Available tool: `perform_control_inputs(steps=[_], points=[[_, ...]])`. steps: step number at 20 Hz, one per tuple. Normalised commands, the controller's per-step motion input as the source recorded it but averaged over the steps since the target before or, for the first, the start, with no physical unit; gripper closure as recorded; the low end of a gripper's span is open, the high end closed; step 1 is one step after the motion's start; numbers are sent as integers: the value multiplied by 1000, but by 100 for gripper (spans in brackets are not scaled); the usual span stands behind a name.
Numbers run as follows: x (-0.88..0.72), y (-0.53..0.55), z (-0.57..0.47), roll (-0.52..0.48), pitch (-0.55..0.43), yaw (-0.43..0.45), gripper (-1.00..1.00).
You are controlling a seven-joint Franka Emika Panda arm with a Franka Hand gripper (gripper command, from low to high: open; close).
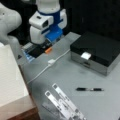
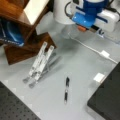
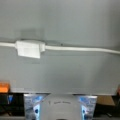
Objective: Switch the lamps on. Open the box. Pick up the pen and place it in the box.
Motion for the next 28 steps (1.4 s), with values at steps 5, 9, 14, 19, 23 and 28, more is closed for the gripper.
perform_control_inputs(steps=[5, 9, 14, 19, 23, 28], points=[[-596, 211, -200, 43, -113, -27, -100], [-614, 192, -180, 90, -144, -43, -100], [-552, 150, -168, 123, -144, -31, -100], [-526, 98, -188, 115, -125, 13, -100], [-522, 96, -233, 110, -118, 34, -100], [-442, 80, -294, 104, -144, 46, -100]])
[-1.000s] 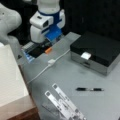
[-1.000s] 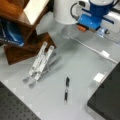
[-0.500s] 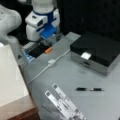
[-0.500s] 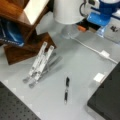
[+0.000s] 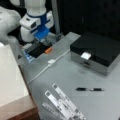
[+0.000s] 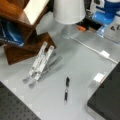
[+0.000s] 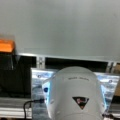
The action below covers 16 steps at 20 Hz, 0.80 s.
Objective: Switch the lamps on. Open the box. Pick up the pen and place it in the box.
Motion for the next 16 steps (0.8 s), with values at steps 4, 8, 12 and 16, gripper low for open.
perform_control_inputs(steps=[4, 8, 12, 16], points=[[-270, 106, -228, 84, -175, 41, -100], [-105, 138, -155, 63, -187, 49, -100], [11, 139, -111, 65, -138, 32, 100], [54, 127, -159, 63, -118, 17, 100]])
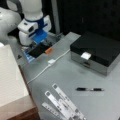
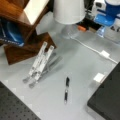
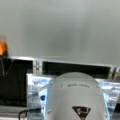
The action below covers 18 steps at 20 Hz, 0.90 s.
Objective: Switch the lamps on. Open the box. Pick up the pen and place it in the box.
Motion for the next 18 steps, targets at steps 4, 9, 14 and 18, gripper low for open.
perform_control_inputs(steps=[4, 9, 14, 18], points=[[49, 122, -214, 55, -87, 26, 100], [-23, 102, -217, 37, -68, 35, 100], [-87, 77, -186, 21, -91, 35, 100], [-107, 68, -259, 13, -123, 34, 100]])
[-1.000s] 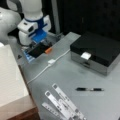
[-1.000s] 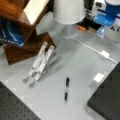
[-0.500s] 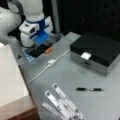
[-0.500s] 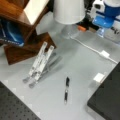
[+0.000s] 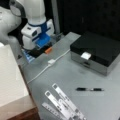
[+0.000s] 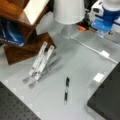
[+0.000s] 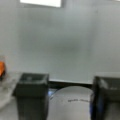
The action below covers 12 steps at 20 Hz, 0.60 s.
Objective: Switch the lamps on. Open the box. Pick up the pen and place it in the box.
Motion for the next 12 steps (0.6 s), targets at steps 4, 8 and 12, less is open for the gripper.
perform_control_inputs(steps=[4, 8, 12], points=[[-148, 68, -350, -5, -122, 29, 100], [-205, 98, -428, -33, -148, 11, 100], [-261, 113, -400, -27, -191, -7, 100]])
